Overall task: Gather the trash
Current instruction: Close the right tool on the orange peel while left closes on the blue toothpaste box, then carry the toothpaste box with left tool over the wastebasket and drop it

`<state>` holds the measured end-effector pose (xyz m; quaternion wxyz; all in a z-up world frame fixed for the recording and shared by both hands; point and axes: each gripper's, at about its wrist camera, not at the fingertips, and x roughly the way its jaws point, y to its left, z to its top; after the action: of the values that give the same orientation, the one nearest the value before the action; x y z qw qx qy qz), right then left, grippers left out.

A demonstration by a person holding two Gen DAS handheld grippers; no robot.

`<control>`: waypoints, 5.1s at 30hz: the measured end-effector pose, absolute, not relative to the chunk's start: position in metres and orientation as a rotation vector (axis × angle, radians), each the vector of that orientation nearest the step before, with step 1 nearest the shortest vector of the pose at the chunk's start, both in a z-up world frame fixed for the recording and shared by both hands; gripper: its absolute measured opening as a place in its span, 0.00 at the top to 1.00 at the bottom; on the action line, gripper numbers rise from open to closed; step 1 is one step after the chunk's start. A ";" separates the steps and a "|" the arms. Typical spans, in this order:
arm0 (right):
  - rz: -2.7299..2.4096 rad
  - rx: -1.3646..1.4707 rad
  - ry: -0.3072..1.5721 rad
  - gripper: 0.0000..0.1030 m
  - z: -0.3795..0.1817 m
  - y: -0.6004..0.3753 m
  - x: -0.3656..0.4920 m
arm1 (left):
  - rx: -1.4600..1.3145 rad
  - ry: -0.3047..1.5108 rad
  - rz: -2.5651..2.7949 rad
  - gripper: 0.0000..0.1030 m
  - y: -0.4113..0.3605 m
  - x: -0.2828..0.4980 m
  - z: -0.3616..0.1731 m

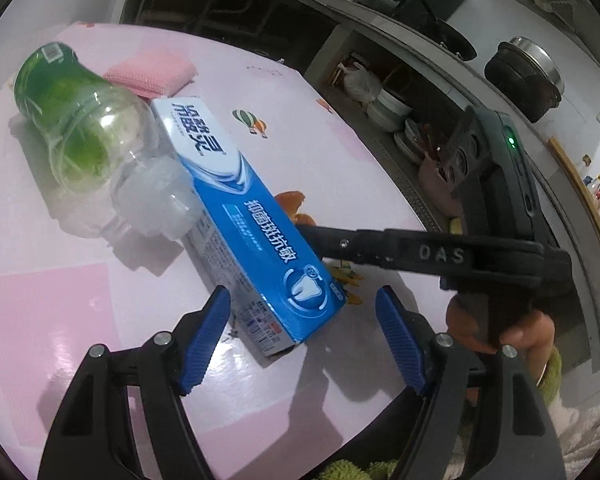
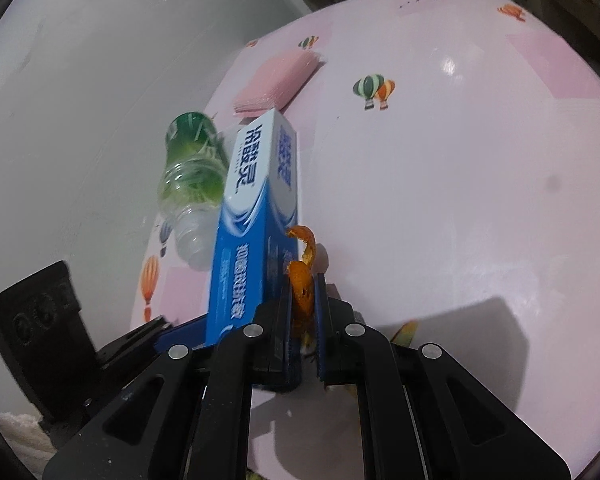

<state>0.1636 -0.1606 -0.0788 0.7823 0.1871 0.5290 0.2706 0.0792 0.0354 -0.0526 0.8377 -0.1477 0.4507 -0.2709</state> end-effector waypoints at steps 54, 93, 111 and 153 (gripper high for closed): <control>0.241 0.511 1.005 0.88 -0.067 -0.280 0.089 | -0.035 1.011 -0.497 0.23 -0.012 0.096 -0.040; 0.218 0.522 0.988 0.92 -0.070 -0.278 0.093 | -0.027 0.956 -0.461 0.48 -0.023 0.109 -0.034; 0.237 0.588 0.904 0.92 -0.050 -0.296 0.075 | -0.015 0.854 -0.503 0.49 -0.034 0.093 -0.003; -0.338 1.126 0.755 0.92 -0.175 -0.554 -0.049 | 0.025 1.571 -0.634 0.48 -0.486 0.252 -0.183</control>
<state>-0.0492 -0.5540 -0.1747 0.7657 0.5184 0.3475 -0.1557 0.2520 -0.4863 -0.1826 0.6623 0.0108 0.6947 -0.2805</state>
